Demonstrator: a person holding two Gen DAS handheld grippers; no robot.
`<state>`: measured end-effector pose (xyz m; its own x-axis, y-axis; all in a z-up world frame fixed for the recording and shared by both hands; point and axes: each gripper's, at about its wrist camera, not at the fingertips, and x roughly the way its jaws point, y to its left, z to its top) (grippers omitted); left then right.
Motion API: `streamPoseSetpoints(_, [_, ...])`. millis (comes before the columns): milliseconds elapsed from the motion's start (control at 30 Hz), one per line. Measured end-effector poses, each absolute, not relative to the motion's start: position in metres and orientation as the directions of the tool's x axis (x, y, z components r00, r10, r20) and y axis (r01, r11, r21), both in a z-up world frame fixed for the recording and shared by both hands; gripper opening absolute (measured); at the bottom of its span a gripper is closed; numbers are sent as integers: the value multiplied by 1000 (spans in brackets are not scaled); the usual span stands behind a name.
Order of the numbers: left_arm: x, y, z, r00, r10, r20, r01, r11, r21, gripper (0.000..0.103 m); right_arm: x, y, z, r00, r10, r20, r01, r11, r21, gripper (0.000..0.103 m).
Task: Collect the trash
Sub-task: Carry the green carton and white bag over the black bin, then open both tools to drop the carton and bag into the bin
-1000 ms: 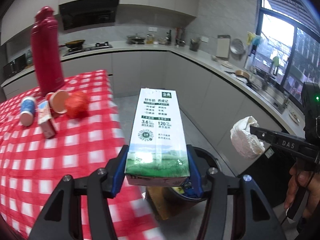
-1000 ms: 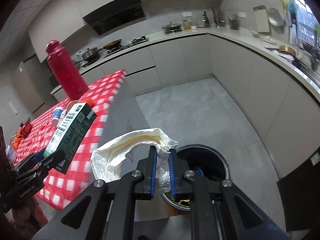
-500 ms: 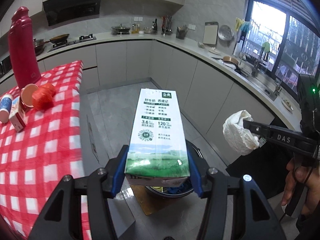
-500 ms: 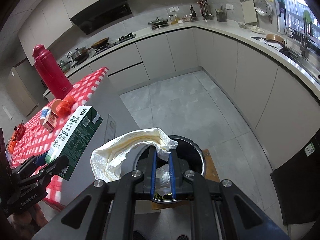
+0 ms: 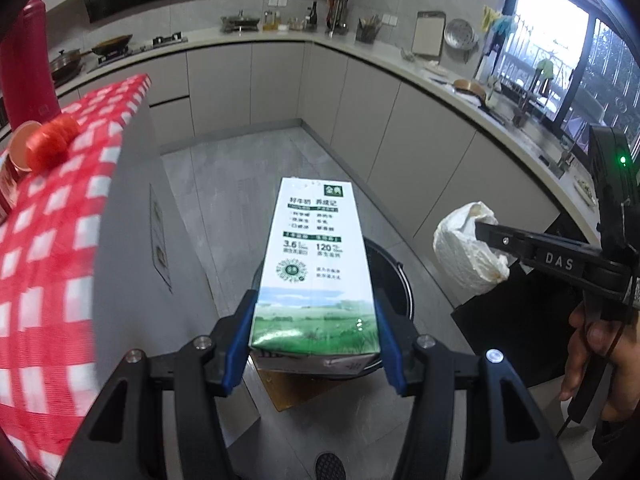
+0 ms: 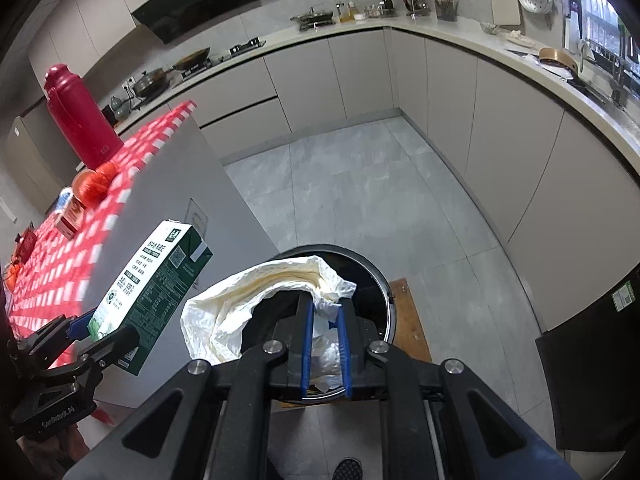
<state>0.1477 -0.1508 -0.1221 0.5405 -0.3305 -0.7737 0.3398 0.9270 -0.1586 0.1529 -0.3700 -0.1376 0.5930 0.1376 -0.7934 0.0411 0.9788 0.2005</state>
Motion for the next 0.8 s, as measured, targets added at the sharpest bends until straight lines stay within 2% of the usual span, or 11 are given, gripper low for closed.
streamPoseSetpoints(500, [178, -183, -187, 404, -289, -868, 310, 936, -168, 56, 197, -367, -232, 482, 85, -872, -15, 996, 89, 12])
streamPoseSetpoints(700, [185, -189, -204, 364, -279, -888, 294, 940, -175, 57, 209, -359, -254, 454, 79, -887, -68, 996, 53, 13])
streamPoseSetpoints(733, [187, -189, -206, 354, -288, -890, 296, 937, -185, 60, 212, -356, -258, 450, 79, -890, -83, 995, 46, 14])
streamPoseSetpoints(767, [188, -190, -209, 350, -273, -896, 293, 940, -172, 60, 214, -353, -262, 439, 88, -894, -109, 993, 45, 27])
streamPoseSetpoints(800, [189, -190, -211, 359, -238, -902, 280, 950, -140, 67, 217, -348, -267, 423, 75, -903, -133, 991, 20, 42])
